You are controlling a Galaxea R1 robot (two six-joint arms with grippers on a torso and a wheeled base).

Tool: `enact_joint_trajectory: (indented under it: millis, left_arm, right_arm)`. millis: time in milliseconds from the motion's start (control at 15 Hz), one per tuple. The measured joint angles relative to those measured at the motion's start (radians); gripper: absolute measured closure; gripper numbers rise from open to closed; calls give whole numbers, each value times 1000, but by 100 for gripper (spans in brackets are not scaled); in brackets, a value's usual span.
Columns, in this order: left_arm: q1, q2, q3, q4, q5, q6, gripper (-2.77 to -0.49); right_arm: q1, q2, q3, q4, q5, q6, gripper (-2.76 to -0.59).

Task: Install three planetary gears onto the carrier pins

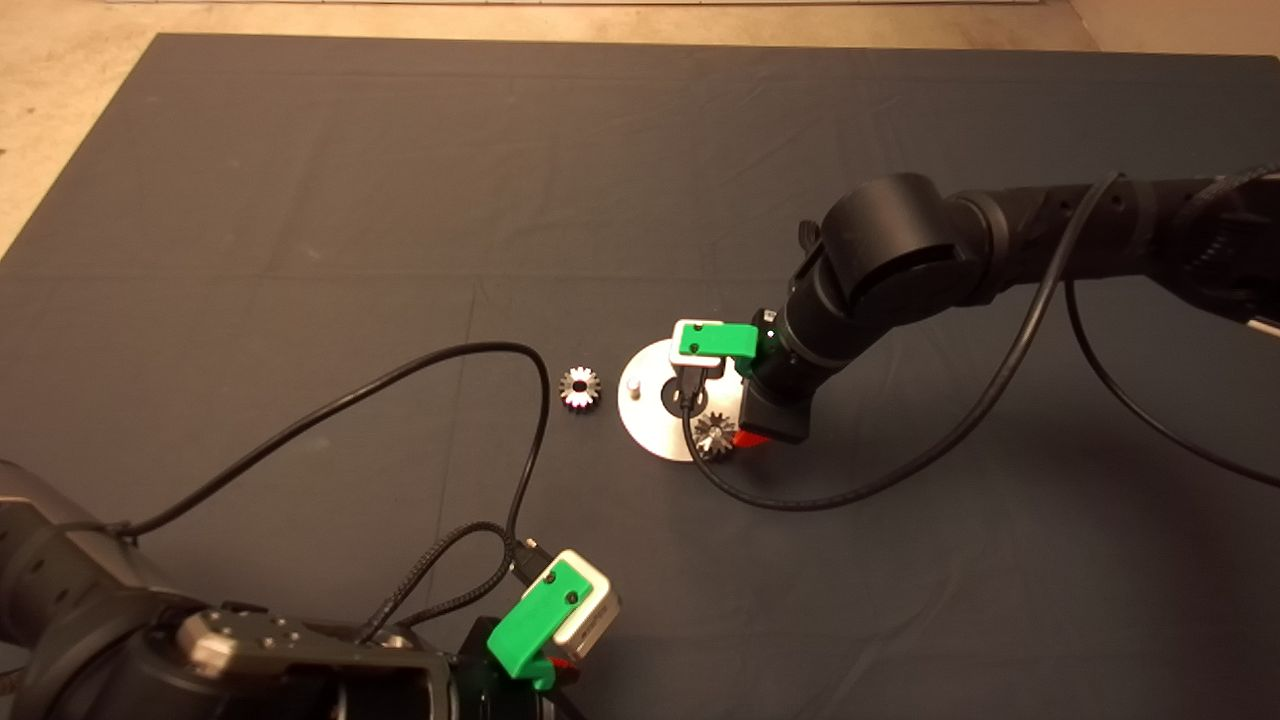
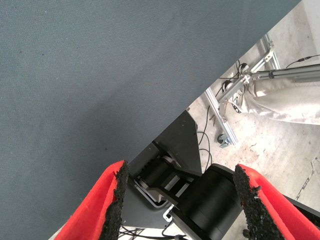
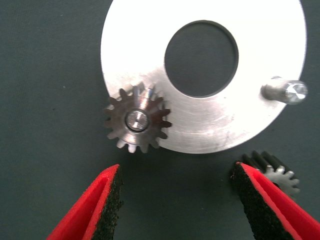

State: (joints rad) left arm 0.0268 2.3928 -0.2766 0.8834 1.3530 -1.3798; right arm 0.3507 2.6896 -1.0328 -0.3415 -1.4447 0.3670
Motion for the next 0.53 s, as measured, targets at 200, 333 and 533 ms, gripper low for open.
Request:
enact_joint_trajectory:
  millis: [200, 333, 533]
  left_arm:
    - [0, -6, 0, 0, 0, 0, -146]
    - [0, -6, 0, 0, -1, 0, -146]
    - [0, -5, 0, 0, -1, 0, -146]
  right_arm:
    - [8, -33, 0, 3, 4, 0, -163]
    - [8, -70, -21, 4, 1, 0, -163]
    - [7, -79, -74, 3, 2, 0, -163]
